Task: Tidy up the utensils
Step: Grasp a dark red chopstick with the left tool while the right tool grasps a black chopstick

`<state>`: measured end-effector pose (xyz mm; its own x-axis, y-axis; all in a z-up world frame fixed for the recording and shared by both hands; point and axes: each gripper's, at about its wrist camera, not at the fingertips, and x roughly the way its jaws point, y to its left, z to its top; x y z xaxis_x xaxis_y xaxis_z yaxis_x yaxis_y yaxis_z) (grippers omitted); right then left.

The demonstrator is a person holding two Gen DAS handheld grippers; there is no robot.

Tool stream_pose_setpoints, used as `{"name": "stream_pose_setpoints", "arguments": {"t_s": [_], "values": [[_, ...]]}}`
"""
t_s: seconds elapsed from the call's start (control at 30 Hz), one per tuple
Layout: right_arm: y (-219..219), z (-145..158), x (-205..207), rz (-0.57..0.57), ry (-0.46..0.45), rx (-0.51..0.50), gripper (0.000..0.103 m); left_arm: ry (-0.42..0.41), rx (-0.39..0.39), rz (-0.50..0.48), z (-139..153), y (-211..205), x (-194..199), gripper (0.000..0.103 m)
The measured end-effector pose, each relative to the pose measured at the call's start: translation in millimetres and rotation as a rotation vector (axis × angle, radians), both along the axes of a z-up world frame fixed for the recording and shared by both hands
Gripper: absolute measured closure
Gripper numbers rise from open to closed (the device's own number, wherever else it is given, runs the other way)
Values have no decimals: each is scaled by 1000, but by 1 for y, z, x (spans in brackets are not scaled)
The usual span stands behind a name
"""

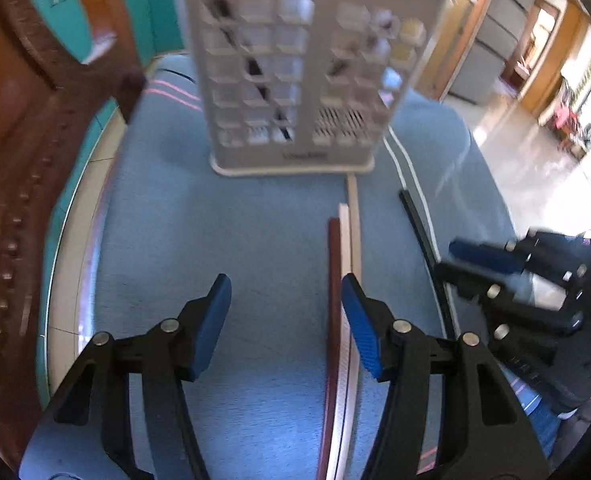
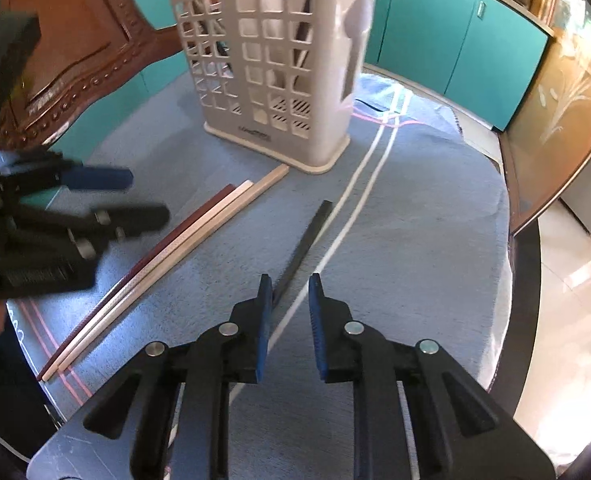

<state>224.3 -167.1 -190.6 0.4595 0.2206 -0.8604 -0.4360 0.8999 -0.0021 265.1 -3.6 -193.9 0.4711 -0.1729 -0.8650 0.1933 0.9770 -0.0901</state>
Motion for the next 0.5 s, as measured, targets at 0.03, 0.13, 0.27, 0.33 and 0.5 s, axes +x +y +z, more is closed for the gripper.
{"name": "stream_pose_setpoints", "arguments": {"t_s": [0.03,0.13,0.27,0.33,0.5], "values": [[0,0,0,1,1,-1,84,8,13,-9,-4,-4,0,45],[1,0,-1,3,4,-8,83,23,33,-14,-11,-8,1,43],[-3,-1,0,-7,7,-13,78,29,39,16,-13,-4,2,39],[-4,-3,1,-14,8,-10,77,31,52,33,-14,2,4,39],[-4,-5,5,-30,13,11,75,7,66,60,-10,15,2,41]]}}
